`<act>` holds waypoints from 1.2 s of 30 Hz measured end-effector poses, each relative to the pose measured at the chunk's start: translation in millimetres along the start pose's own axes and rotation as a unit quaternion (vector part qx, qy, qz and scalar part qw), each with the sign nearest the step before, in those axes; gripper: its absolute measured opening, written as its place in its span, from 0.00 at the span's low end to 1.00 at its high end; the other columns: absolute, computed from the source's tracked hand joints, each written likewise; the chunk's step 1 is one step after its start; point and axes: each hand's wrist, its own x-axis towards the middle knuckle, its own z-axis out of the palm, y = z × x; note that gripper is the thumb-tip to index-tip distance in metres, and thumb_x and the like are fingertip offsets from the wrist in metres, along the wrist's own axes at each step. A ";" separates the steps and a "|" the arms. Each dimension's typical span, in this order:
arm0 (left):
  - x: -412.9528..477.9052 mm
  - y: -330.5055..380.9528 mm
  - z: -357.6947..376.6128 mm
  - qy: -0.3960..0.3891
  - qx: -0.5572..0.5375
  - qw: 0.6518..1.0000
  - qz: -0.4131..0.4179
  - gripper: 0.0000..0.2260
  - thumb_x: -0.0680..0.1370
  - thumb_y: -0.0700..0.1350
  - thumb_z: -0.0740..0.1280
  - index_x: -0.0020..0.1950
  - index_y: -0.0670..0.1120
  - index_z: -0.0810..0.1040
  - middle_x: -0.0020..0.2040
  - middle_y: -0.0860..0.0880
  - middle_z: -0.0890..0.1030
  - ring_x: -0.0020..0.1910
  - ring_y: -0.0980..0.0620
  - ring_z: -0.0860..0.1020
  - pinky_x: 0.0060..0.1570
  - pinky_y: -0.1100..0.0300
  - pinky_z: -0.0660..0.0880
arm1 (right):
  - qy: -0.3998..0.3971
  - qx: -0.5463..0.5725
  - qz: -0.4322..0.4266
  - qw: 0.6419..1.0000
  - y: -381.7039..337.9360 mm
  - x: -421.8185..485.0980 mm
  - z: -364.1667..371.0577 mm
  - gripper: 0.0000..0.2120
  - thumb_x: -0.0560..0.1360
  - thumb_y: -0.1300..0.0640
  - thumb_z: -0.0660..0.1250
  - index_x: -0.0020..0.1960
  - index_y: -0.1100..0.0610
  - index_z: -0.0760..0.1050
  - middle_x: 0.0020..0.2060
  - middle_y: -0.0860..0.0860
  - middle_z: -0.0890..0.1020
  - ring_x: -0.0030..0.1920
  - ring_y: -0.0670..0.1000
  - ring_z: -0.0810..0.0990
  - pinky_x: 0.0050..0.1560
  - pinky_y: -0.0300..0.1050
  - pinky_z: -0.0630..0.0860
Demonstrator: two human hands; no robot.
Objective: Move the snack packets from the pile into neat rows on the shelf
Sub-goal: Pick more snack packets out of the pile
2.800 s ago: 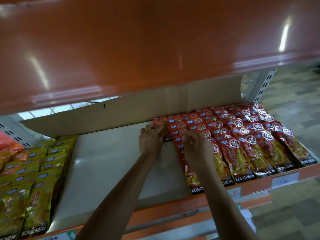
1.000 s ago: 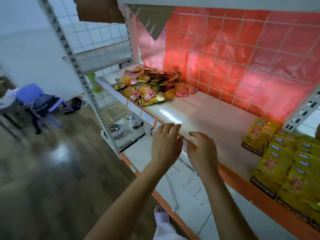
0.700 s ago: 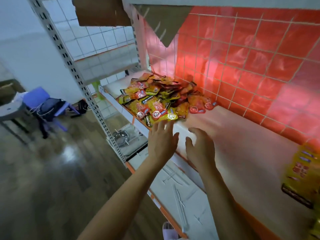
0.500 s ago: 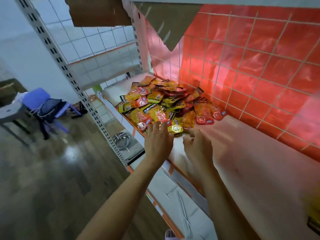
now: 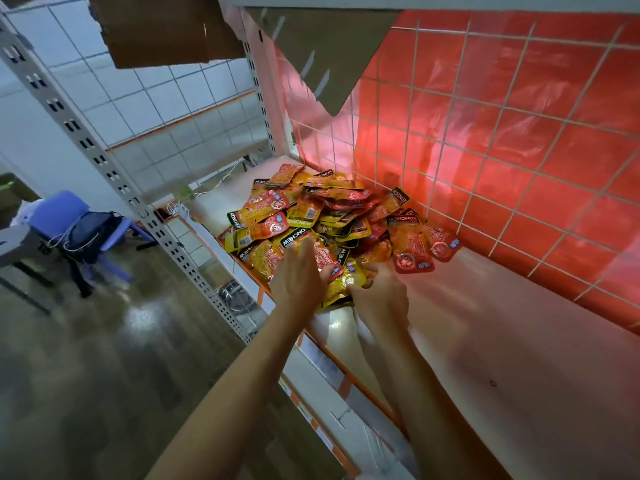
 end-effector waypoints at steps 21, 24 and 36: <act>-20.6 34.0 -5.5 -0.105 -0.059 0.962 0.244 0.33 0.63 0.57 0.79 0.62 0.47 0.72 0.53 0.44 0.71 0.51 0.47 0.71 0.51 0.56 0.71 | 0.205 0.348 0.041 0.914 39.9 -22.2 -43.6 0.08 0.75 0.65 0.65 0.48 0.54 0.80 0.44 0.51 0.83 0.45 0.52 0.82 0.46 0.47 0.79; -32.2 45.6 1.3 -0.058 -0.088 0.965 0.239 0.32 0.59 0.60 0.79 0.52 0.43 0.73 0.48 0.45 0.74 0.48 0.46 0.72 0.48 0.56 0.69 | 0.240 0.389 0.015 0.889 44.9 -35.4 -54.4 0.11 0.73 0.66 0.65 0.45 0.51 0.80 0.44 0.53 0.83 0.47 0.55 0.81 0.49 0.50 0.78; -94.9 80.2 -4.6 -0.231 -0.279 0.884 0.294 0.15 0.70 0.54 0.75 0.51 0.48 0.80 0.42 0.51 0.83 0.39 0.54 0.79 0.35 0.65 0.70 | 0.324 0.437 -0.014 0.839 64.1 -98.5 -92.4 0.09 0.80 0.64 0.58 0.55 0.58 0.76 0.48 0.57 0.79 0.41 0.47 0.80 0.35 0.35 0.76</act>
